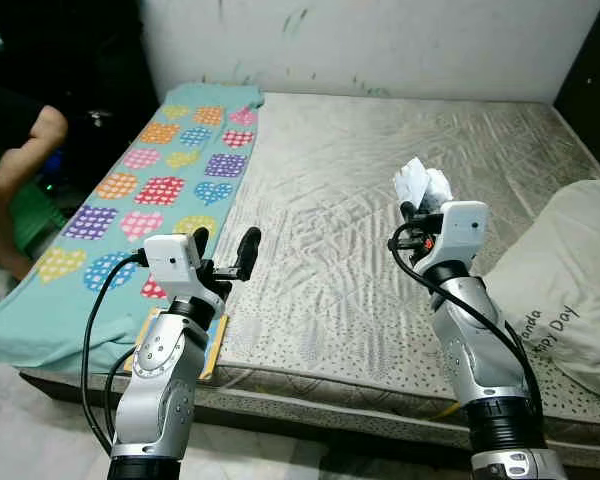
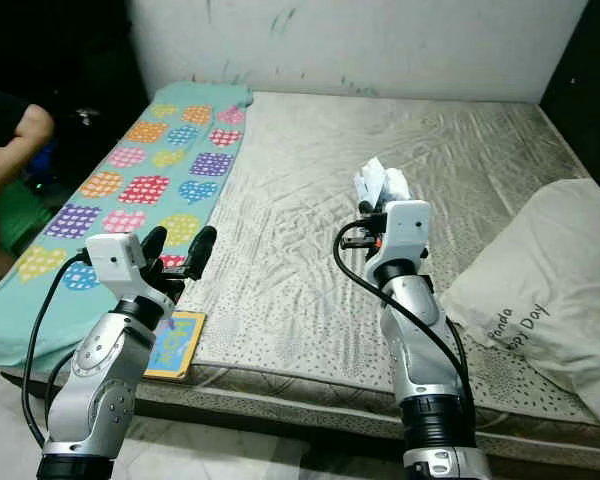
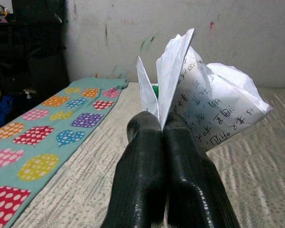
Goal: Clean up the room
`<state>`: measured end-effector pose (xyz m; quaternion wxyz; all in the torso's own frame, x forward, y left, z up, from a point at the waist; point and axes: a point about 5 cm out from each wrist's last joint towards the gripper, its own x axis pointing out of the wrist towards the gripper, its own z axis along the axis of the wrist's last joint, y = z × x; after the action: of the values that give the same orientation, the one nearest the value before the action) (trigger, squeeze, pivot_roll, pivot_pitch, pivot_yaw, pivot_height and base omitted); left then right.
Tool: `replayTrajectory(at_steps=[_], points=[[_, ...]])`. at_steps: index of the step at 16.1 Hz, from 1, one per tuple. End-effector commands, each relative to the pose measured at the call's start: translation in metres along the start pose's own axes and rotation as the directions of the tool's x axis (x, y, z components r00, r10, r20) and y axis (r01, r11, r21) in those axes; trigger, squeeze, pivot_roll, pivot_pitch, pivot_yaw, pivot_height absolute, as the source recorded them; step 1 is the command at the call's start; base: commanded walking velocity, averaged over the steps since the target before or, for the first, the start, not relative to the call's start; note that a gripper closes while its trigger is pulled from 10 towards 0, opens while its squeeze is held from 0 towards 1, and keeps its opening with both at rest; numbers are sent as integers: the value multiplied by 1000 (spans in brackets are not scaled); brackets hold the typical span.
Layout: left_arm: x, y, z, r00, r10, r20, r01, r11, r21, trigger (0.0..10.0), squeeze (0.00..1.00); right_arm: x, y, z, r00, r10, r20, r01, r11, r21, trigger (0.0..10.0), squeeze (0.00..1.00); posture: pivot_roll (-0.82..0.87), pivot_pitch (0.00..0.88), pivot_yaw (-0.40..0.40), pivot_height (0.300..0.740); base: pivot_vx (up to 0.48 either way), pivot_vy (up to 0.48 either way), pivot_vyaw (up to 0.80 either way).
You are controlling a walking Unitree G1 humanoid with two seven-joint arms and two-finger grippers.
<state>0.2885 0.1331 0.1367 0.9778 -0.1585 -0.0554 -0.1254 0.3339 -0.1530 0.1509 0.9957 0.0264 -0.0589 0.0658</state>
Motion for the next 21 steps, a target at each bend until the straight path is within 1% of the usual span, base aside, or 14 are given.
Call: replayTrajectory(at_steps=[1, 3, 5, 9, 12, 16, 21], points=[[2, 0, 2, 1000, -3, 2, 3, 1000, 12, 10000, 0, 2, 3, 1, 1000, -2, 0, 2, 1000, 7, 10000, 0, -62, 0, 36, 740, 0, 0, -800], [2, 0, 3, 1000, -3, 3, 3, 1000, 14, 10000, 0, 3, 5, 0, 1000, -2, 2, 2, 1000, 10, 10000, 0, -59, 0, 41, 740, 0, 0, -800], [2, 1, 3, 1000, -5, 1, 5, 1000, 16, 10000, 0, 3, 5, 0, 1000, -6, 2, 6, 1000, 14, 10000, 0, -59, 0, 44, 740, 0, 0, -416], [3, -2, 3, 1000, -19, 2, 19, 1000, 14, 10000, 0, 3, 4, -1, 1000, -10, 1, 10, 1000, 10, 10000, 0, -59, 0, 46, 740, 0, 0, -470], [3, -2, 3, 1000, -21, 0, 21, 1000, 15, 10000, 0, 2, 3, -2, 1000, -12, -1, 12, 1000, 6, 10000, 0, -59, 0, 46, 740, 0, 0, -735], [3, -2, 3, 1000, -21, -1, 21, 1000, 17, 10000, 0, 3, 4, -2, 1000, -13, -1, 13, 1000, 6, 10000, 0, -58, 0, 47, 740, 253, 0, -491], [3, -2, 3, 1000, -23, -1, 23, 1000, 18, 10000, 0, 2, 1, -4, 1000, -22, -4, 22, 1000, 2, 10000, 0, -58, 0, 47, 740, 284, 0, 0]])
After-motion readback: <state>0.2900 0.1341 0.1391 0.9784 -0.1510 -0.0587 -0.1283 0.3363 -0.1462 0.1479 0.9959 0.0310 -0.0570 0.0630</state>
